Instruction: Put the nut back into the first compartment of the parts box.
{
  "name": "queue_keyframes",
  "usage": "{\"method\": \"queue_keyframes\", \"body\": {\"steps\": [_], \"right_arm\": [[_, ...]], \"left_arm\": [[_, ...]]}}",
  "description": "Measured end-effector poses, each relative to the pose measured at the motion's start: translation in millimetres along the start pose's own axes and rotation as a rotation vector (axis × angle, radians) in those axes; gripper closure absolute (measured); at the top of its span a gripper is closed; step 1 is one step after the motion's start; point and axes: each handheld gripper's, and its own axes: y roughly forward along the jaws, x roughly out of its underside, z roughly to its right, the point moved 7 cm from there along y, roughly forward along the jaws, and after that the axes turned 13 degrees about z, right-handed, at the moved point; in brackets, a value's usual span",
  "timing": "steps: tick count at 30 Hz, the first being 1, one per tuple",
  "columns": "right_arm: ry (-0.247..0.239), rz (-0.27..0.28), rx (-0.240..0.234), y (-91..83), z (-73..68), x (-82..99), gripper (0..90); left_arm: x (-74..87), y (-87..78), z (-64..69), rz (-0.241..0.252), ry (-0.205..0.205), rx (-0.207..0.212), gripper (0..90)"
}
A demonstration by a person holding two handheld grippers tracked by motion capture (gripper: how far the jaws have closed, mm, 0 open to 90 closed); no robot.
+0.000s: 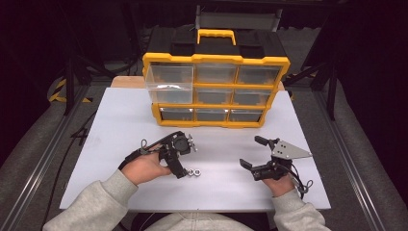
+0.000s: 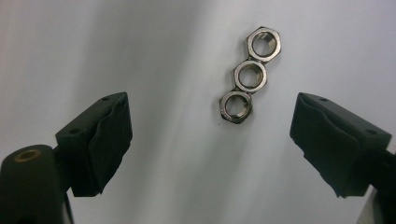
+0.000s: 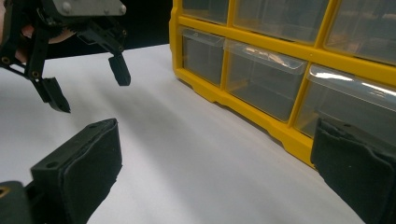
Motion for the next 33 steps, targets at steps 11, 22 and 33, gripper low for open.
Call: {"method": "queue_keyframes", "body": {"steps": [11,22,33], "right_arm": [[0.001,-0.002,-0.004,0.6,-0.9,0.2,2.5],[0.004,-0.001,-0.006,0.9,-1.0,0.2,2.4],[0.01,0.0,-0.013,1.3,-1.8,0.3,2.4]], "left_arm": [[4.7,22.1,6.5,0.015,0.002,0.029,16.2],[8.6,31.6,11.8,-0.004,-0.001,0.061,35.3],[10.7,25.7,12.5,-0.022,0.016,0.079,68.1]]}}
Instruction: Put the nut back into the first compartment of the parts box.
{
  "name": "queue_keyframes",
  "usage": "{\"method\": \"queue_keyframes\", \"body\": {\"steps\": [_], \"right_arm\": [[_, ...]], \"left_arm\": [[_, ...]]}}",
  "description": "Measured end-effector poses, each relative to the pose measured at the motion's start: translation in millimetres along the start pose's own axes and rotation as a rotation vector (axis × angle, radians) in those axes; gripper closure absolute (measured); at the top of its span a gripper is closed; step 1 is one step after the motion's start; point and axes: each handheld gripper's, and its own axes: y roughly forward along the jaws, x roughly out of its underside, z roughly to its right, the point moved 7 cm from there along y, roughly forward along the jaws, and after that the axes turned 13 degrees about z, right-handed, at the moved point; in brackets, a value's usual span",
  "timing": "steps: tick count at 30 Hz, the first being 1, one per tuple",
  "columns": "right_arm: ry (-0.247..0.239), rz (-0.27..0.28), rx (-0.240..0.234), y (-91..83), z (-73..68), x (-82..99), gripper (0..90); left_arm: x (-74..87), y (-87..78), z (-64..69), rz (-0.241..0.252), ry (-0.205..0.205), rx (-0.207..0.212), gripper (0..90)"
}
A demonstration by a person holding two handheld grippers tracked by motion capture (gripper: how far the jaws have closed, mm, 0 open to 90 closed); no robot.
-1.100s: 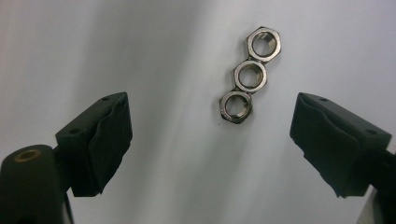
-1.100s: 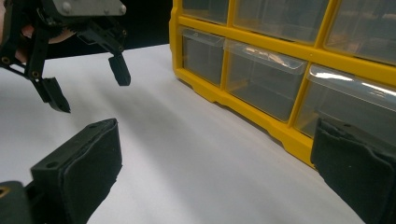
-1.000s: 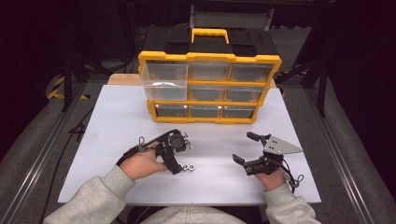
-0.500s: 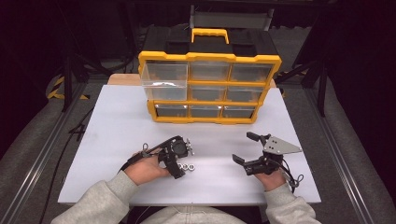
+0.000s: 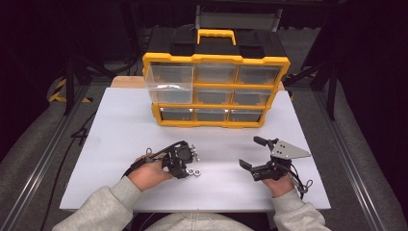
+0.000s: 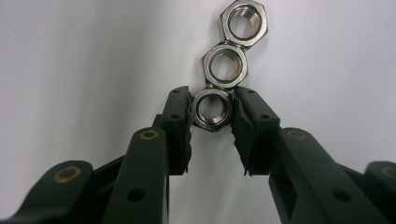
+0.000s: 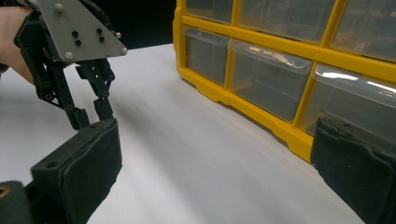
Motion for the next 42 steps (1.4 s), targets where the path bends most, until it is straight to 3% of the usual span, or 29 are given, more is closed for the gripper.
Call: {"method": "queue_keyframes", "body": {"steps": [5,13,14,17,28,31,34,42], "right_arm": [[0.001,0.0,-0.002,0.3,-0.2,0.1,2.4],[0.002,-0.003,-0.001,0.4,0.2,0.5,2.5],[0.003,-0.003,0.0,0.3,0.2,0.4,2.4],[0.003,-0.002,0.0,0.4,0.2,0.3,2.4],[0.003,-0.015,0.004,0.8,0.4,1.7,2.4],[0.004,-0.014,0.001,1.0,0.0,1.8,2.5],[0.003,-0.017,0.001,1.0,0.0,2.0,2.5],[0.004,-0.015,-0.005,1.6,-0.7,2.1,2.5]], "left_arm": [[-0.2,-2.5,-0.1,-0.005,0.004,-0.002,69.2],[-9.1,-31.4,-0.1,0.0,0.025,-0.024,69.3],[-12.1,-41.7,-0.5,-0.003,0.031,-0.028,69.3],[-14.6,-48.8,-0.8,0.007,0.034,-0.028,69.3],[-33.8,-106.1,-2.4,0.056,0.041,-0.027,69.3],[-36.9,-114.0,-2.5,0.067,0.04,-0.027,69.3],[-40.9,-127.7,-3.1,0.052,0.05,-0.045,69.3],[-55.7,-166.4,-6.3,0.075,0.059,-0.075,69.3]]}}
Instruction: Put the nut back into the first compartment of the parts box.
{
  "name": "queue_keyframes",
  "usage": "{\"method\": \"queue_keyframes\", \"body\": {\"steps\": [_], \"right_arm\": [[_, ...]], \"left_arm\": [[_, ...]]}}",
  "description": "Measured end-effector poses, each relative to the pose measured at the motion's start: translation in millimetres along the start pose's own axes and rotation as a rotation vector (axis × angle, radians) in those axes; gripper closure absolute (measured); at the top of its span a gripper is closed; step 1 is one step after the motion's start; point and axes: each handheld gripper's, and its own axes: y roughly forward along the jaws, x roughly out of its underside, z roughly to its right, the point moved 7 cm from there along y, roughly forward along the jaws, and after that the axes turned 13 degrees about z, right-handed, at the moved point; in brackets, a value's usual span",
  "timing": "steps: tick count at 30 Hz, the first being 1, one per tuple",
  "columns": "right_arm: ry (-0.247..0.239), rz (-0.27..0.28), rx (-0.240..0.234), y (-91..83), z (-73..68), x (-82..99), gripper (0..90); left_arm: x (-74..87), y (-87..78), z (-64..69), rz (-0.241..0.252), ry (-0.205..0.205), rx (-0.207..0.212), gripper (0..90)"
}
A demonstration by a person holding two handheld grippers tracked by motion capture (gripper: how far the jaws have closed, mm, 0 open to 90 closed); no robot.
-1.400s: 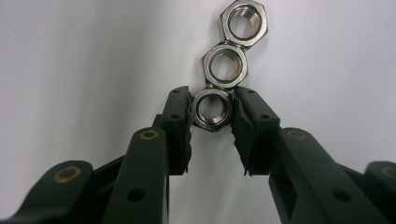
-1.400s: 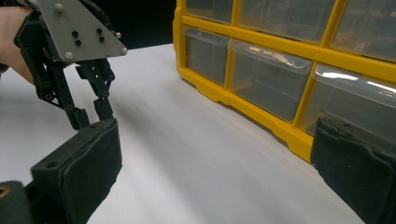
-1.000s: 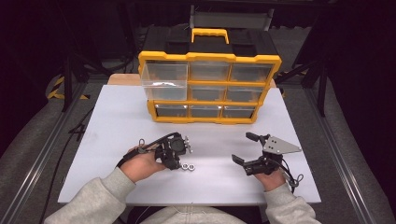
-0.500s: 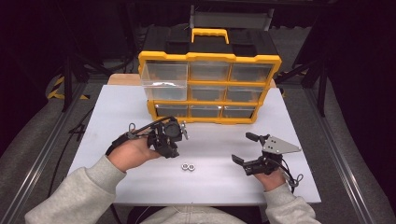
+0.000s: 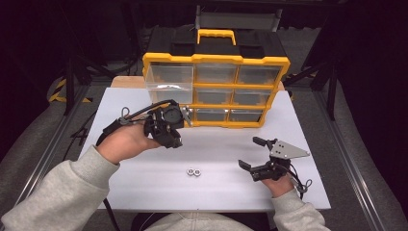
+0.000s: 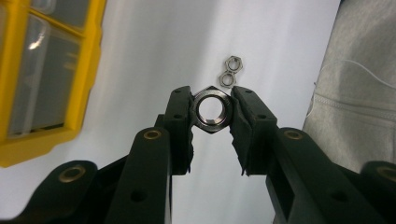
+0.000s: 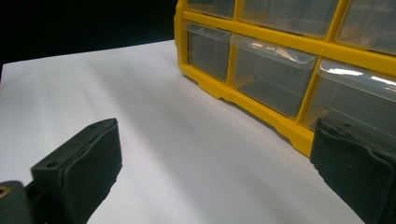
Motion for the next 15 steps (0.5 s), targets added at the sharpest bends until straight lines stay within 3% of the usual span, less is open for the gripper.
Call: {"method": "queue_keyframes", "body": {"steps": [15], "right_arm": [[0.005,-0.011,-0.013,1.0,-0.4,1.6,2.4]], "left_arm": [[-30.3,-56.6,-18.3,0.048,0.01,-0.029,69.3]]}}
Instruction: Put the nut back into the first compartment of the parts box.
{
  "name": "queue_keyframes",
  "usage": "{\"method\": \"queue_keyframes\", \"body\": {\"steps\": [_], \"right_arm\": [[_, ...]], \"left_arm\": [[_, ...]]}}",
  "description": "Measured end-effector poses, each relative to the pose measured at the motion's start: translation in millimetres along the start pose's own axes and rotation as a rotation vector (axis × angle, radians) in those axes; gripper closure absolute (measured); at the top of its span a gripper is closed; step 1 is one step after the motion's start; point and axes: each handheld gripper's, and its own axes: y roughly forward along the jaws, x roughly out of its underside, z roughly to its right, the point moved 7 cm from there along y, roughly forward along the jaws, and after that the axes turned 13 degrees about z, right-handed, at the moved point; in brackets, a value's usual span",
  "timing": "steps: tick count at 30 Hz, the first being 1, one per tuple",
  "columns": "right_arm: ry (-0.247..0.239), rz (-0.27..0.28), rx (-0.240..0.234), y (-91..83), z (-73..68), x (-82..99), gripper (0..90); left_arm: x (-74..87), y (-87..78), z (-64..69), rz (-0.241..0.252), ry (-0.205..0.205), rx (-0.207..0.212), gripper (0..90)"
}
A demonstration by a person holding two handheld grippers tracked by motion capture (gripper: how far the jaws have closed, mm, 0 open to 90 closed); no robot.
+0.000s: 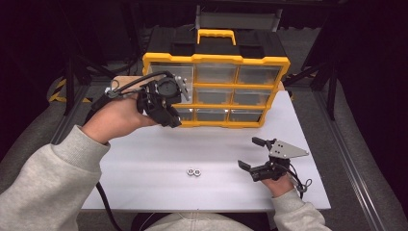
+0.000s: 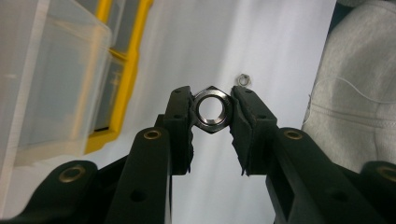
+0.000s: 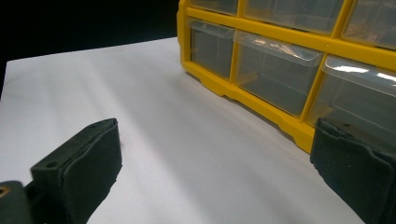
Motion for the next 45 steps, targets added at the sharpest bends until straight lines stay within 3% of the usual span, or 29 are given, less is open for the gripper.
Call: {"method": "queue_keyframes", "body": {"steps": [10,16,22,36,45], "right_arm": [[0.001,-0.008,-0.013,2.0,-1.8,1.7,2.4],[-0.002,-0.012,-0.01,1.4,-0.9,2.0,2.4],[0.003,-0.012,-0.017,1.9,-2.3,2.4,2.4],[0.002,-0.016,-0.019,1.7,-2.8,3.2,2.4],[0.002,-0.021,-0.022,1.9,-3.1,3.8,2.4]], "left_arm": [[-17.0,-22.5,-23.2,0.018,-0.045,-0.061,69.3],[-25.2,-30.9,-35.7,0.044,-0.077,-0.068,69.3],[-32.2,-39.5,-54.5,0.044,-0.109,-0.116,69.3],[-25.7,-36.1,-99.3,0.056,-0.244,-0.187,69.3],[-17.0,-16.6,-112.8,0.015,-0.278,-0.184,69.3]]}}
